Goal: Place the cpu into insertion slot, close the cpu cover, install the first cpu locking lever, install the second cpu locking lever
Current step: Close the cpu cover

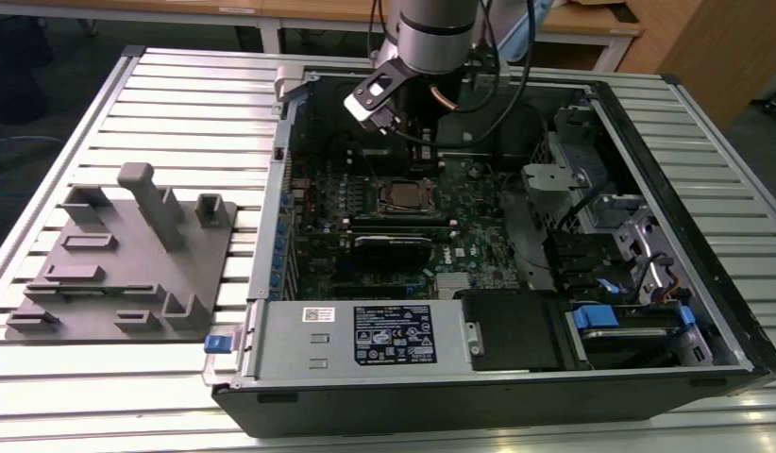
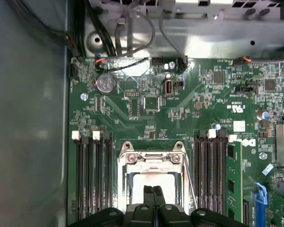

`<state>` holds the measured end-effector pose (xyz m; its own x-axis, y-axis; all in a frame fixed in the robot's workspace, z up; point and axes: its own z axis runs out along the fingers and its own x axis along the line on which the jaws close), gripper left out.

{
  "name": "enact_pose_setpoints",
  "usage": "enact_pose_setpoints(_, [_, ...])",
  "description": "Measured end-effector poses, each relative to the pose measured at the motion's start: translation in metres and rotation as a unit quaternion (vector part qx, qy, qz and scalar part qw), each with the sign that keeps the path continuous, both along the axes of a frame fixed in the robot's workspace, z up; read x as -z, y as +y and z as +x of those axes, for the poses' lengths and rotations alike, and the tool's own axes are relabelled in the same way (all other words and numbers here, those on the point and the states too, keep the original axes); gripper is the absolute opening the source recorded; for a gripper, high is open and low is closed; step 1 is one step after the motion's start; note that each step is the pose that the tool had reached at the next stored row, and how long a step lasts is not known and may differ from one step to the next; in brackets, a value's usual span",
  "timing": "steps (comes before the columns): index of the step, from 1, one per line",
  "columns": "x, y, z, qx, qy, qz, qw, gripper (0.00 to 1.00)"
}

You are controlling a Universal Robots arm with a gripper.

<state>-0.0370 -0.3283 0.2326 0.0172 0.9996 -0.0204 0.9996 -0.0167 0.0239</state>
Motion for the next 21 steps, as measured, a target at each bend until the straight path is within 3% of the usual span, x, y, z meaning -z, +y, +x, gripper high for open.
enact_pose_setpoints(21, [0.0062,-0.0047,-0.0038,0.0,0.0,0.0,1.0,0.11])
